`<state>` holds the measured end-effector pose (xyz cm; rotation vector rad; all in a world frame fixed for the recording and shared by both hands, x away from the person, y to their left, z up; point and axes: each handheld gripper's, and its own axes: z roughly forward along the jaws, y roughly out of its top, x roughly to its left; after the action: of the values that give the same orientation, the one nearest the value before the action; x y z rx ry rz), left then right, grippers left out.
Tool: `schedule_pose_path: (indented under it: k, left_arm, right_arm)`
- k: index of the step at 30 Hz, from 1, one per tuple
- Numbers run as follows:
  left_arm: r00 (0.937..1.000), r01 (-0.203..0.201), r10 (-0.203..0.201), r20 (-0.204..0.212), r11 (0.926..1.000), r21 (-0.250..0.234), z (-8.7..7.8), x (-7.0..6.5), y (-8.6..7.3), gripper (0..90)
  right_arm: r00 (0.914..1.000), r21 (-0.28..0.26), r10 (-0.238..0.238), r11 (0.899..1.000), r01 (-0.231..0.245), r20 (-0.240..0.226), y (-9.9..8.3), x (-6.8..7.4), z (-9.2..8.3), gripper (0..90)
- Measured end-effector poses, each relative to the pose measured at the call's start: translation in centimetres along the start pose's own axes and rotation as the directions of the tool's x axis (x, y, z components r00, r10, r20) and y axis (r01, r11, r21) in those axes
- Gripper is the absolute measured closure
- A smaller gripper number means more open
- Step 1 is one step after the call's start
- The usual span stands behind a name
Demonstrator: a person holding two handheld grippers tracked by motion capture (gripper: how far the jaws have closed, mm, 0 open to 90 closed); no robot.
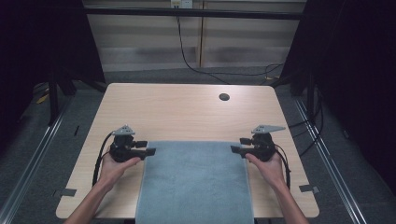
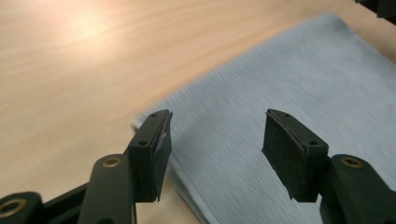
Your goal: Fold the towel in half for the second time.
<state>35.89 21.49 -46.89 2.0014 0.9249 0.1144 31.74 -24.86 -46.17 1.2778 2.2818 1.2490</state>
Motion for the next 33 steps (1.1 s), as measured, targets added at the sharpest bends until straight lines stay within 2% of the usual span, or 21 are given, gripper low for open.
schedule_pose_path:
  k: [1,3,4,6,8,11,13,15,19,20,22,23,24,26,28,30,32,33]
  left_arm:
    - [1.0000,0.000,0.000,-0.005,1.0000,0.001,0.2,0.5,0.4,43.6]
    - [0.9996,-0.008,0.008,-0.027,0.9999,-0.008,0.9,1.3,1.0,44.4]
    - [0.9993,0.005,-0.005,-0.038,0.9999,-0.010,1.2,1.8,1.2,45.3]
    - [0.9988,0.032,-0.033,-0.035,0.9987,-0.040,1.6,2.8,1.3,46.3]
    - [0.9977,0.048,-0.050,-0.046,0.9983,-0.032,2.0,3.3,1.2,45.6]
    - [0.9984,0.042,-0.042,-0.038,0.9991,-0.005,2.6,3.7,0.5,43.9]
    - [0.9985,0.038,-0.038,-0.040,0.9992,0.010,2.9,3.9,0.3,41.7]
    - [0.9979,0.042,-0.041,-0.049,0.9990,0.016,3.3,4.2,0.0,39.9]
    - [0.9982,0.023,-0.021,-0.056,0.9993,0.031,3.5,4.3,-0.3,38.1]
    - [0.9982,0.022,-0.021,-0.056,0.9994,0.025,3.6,4.4,-0.4,38.0]
    - [0.9983,0.007,-0.004,-0.059,0.9989,0.046,3.8,4.4,-0.5,38.5]
    - [0.9986,-0.002,0.004,-0.052,0.9993,0.037,4.0,4.4,-0.6,39.1]
    - [0.9986,-0.002,0.004,-0.052,0.9993,0.037,4.0,4.4,-0.6,43.9]
    - [0.9987,-0.023,0.026,-0.044,0.9986,0.047,3.9,4.3,-0.6,44.7]
    - [0.9986,-0.052,0.052,-0.010,0.9976,0.046,4.0,4.1,-0.8,49.3]
    - [0.9973,-0.073,0.073,0.003,0.9960,0.050,4.2,3.9,-0.8,52.6]
    - [0.9958,-0.092,0.092,0.009,0.9942,0.055,4.3,3.6,-0.8,63.2]
    - [0.9960,-0.089,0.088,0.017,0.9945,0.055,4.3,3.5,-0.8,69.3]
  right_arm:
    - [0.9998,0.006,0.005,1.000,-0.006,0.017,0.4,-0.6,0.3,41.8]
    - [0.9994,-0.001,0.030,1.000,-0.030,0.015,0.8,-1.9,1.1,42.5]
    - [0.9990,0.004,0.037,0.999,-0.037,0.025,0.9,-2.5,1.7,43.8]
    - [0.9988,0.015,0.043,0.999,-0.043,0.025,0.7,-3.3,2.6,45.6]
    - [0.9987,0.037,0.047,0.998,-0.048,0.018,0.3,-3.8,3.3,45.5]
    - [0.9993,0.093,0.036,0.995,-0.036,0.001,-0.3,-3.7,3.6,44.6]
    - [0.9996,0.088,0.027,0.996,-0.027,0.000,-0.5,-3.6,3.6,45.7]
    - [0.9995,0.104,0.021,0.994,-0.023,0.024,-0.6,-3.5,3.8,46.7]
    - [0.9988,0.126,0.003,0.992,-0.009,0.050,-1.0,-3.5,4.3,48.9]
    - [0.9989,0.122,0.010,0.992,-0.015,0.046,-1.0,-3.5,4.4,49.7]
    - [0.9990,0.123,0.012,0.992,-0.017,0.043,-1.1,-3.5,4.3,53.0]
    - [0.9990,0.124,0.015,0.992,-0.021,0.043,-1.2,-3.4,4.3,55.8]
    - [0.9990,0.124,0.015,0.992,-0.021,0.043,-1.2,-3.4,4.3,55.8]
    - [0.9986,0.124,0.031,0.992,-0.036,0.042,-1.3,-3.3,4.0,64.0]
    - [0.9982,0.123,0.048,0.991,-0.052,0.035,-1.5,-3.2,3.9,70.1]
    - [0.9985,0.124,0.051,0.991,-0.053,0.020,-1.5,-3.2,4.0,74.6]
    - [0.9987,0.123,0.050,0.991,-0.051,0.010,-1.5,-3.2,4.0,78.3]
    - [0.9987,0.121,0.051,0.991,-0.051,0.009,-1.5,-3.2,4.0,79.5]
